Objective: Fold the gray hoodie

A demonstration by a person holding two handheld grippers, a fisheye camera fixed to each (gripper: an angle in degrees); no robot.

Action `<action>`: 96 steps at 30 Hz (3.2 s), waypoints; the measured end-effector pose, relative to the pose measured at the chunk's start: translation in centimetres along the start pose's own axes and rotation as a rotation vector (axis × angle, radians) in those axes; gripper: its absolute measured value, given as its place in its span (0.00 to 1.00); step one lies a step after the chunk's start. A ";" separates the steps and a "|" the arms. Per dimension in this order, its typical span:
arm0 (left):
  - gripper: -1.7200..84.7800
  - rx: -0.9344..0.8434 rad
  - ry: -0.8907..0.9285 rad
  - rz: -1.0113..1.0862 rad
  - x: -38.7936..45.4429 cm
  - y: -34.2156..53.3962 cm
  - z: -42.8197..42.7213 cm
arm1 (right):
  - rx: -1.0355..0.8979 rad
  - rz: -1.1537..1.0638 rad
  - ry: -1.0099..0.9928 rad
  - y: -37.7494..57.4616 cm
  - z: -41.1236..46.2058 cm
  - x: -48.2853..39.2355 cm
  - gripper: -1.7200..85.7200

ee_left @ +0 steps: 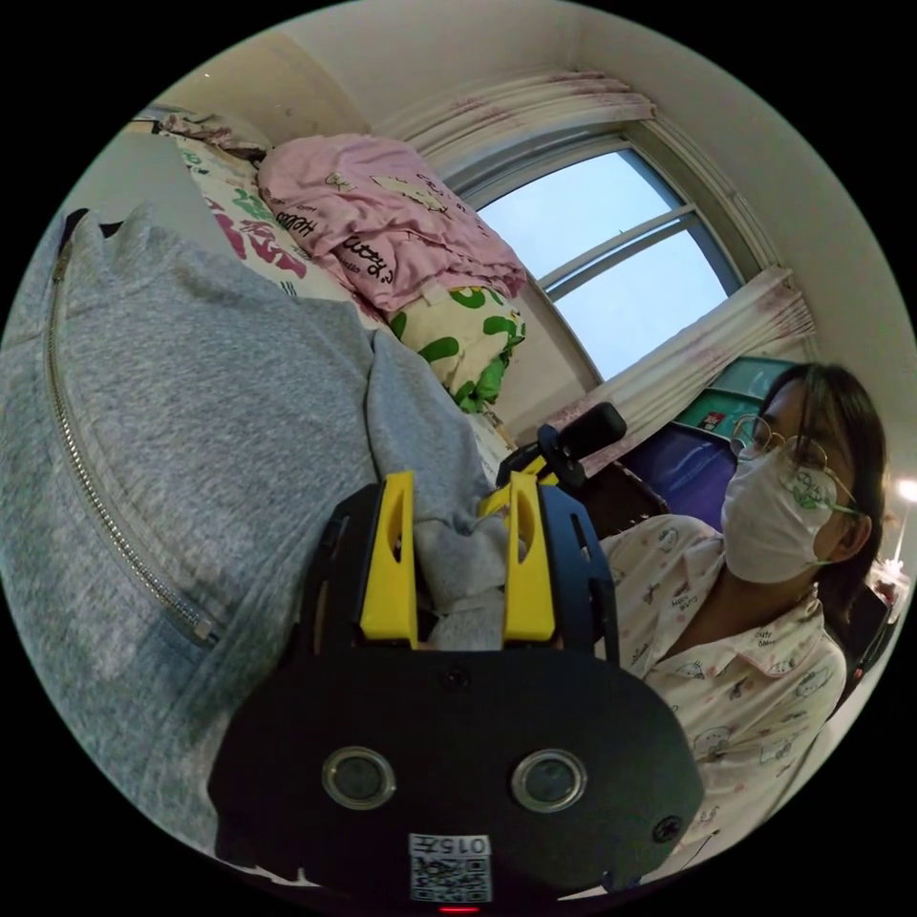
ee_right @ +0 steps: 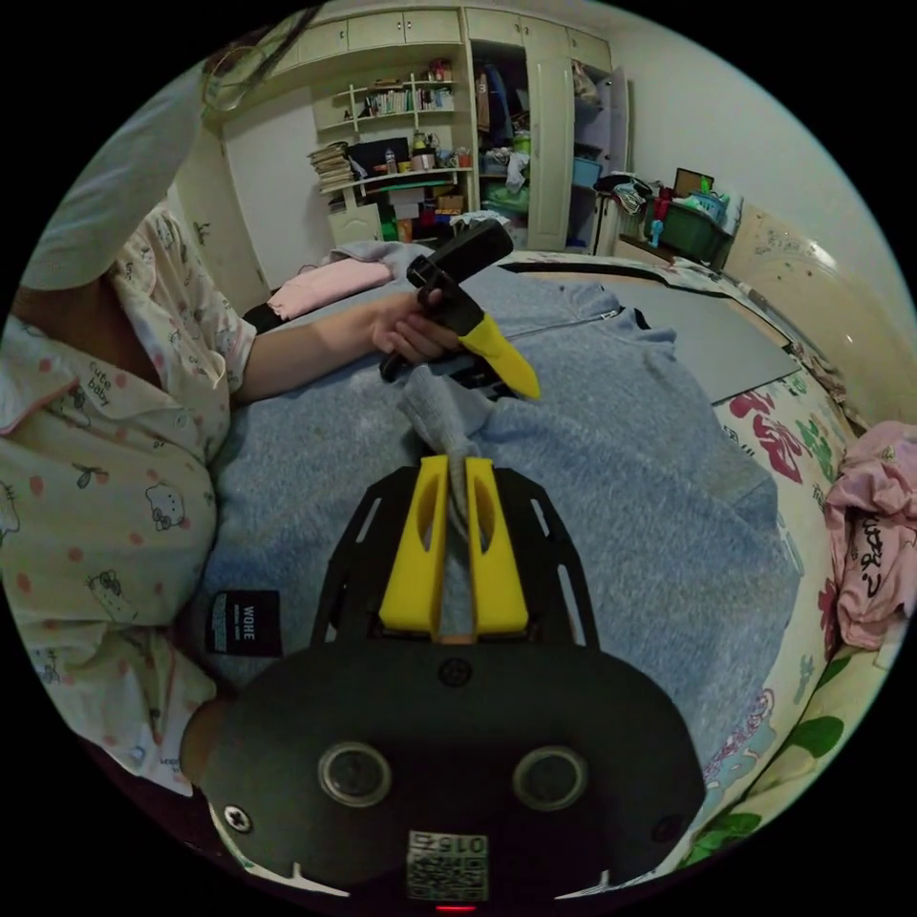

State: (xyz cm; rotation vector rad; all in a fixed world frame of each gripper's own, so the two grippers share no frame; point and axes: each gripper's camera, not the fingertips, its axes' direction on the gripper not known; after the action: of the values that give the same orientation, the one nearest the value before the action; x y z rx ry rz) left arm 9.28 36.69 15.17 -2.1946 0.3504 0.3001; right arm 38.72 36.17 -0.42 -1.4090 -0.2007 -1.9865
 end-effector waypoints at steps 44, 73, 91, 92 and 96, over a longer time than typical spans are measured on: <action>0.21 0.056 0.012 0.113 6.9 6.8 -6.7 | 0.298 0.206 -0.039 7.0 -17.9 13.9 0.06; 0.03 0.182 -0.955 0.258 44.7 43.0 -21.9 | 0.148 0.218 0.259 11.2 -24.0 15.2 0.15; 0.03 0.299 -1.051 0.188 48.5 56.9 -25.8 | -0.175 0.123 0.197 14.5 -12.1 17.9 0.12; 0.03 0.294 -1.053 0.190 48.5 57.0 -25.7 | -0.218 0.139 0.230 15.0 -11.3 18.1 0.08; 0.03 0.272 -1.060 0.242 49.2 58.5 -24.6 | -0.184 0.231 0.259 18.0 -12.2 18.8 0.02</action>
State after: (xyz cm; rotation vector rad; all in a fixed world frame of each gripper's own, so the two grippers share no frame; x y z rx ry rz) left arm 36.66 -24.07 -29.52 -1.4595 0.0411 1.3718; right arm 36.81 8.43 6.70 -1.2064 0.2552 -2.0056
